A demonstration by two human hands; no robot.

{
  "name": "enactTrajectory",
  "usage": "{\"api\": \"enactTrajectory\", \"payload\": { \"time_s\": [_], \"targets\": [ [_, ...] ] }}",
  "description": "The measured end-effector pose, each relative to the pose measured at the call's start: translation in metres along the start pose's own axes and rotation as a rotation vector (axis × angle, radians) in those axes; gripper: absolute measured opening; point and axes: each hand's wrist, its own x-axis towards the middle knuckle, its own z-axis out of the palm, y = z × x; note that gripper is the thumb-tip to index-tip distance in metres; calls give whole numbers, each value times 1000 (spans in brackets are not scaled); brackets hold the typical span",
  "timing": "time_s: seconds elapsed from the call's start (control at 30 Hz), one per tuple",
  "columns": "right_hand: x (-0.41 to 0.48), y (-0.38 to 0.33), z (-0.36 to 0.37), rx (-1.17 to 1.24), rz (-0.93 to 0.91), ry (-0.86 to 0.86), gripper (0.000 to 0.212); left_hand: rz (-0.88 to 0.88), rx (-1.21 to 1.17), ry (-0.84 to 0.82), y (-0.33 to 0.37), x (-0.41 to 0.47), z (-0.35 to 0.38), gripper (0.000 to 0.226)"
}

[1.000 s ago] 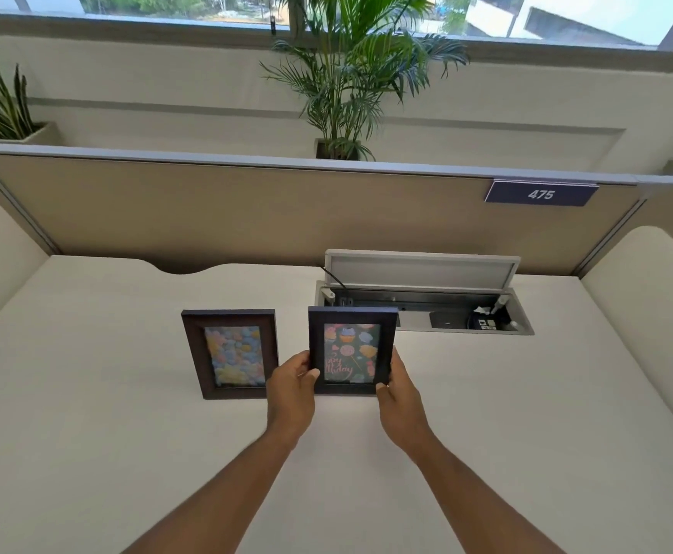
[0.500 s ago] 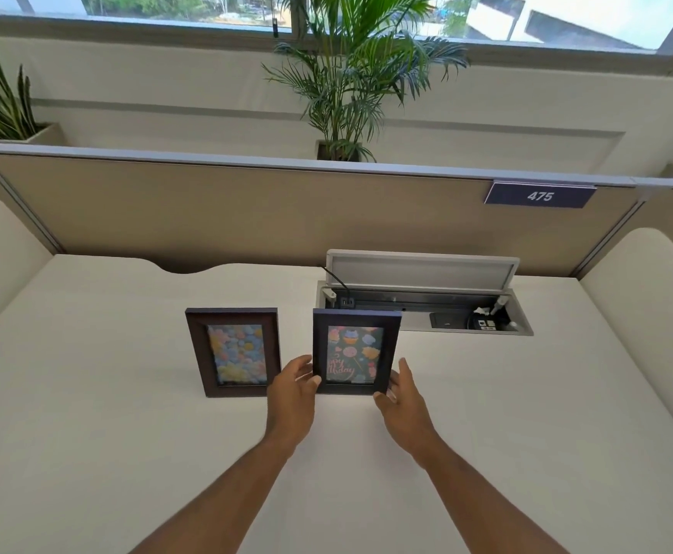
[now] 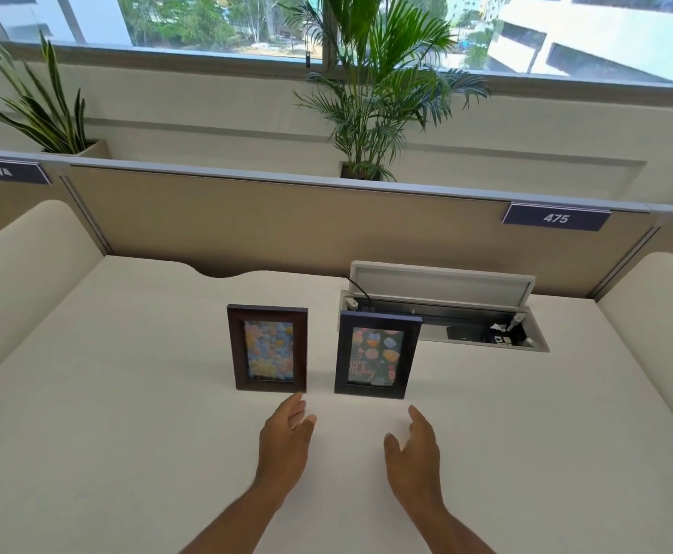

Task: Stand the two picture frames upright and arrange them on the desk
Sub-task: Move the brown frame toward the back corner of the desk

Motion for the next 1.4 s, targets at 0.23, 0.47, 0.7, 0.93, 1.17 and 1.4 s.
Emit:
{"api": "enactTrajectory", "payload": {
  "time_s": [0.23,0.47,0.7,0.93,1.17,1.4],
  "targets": [
    [-32,-23,44,27,-82,-134,58,-35,-49,212,-11,0,-53,40],
    [-18,-66,88,21,-105,-297,70,-6,-42,322,-6,26,-95,50],
    [13,-93,110,40,-62,-332,73,-21,-69,252,-1,58,-108,61],
    [26,-96,129,35,-52,-356,65,-30,-27,148,-9,73,-100,66],
    [26,-88,141,5,-57,-319,75,44,52,105,-16,72,-94,60],
    [34,-105,164,7,-114,-338,78,46,53,164,-18,85,-112,62]
  ]
}}
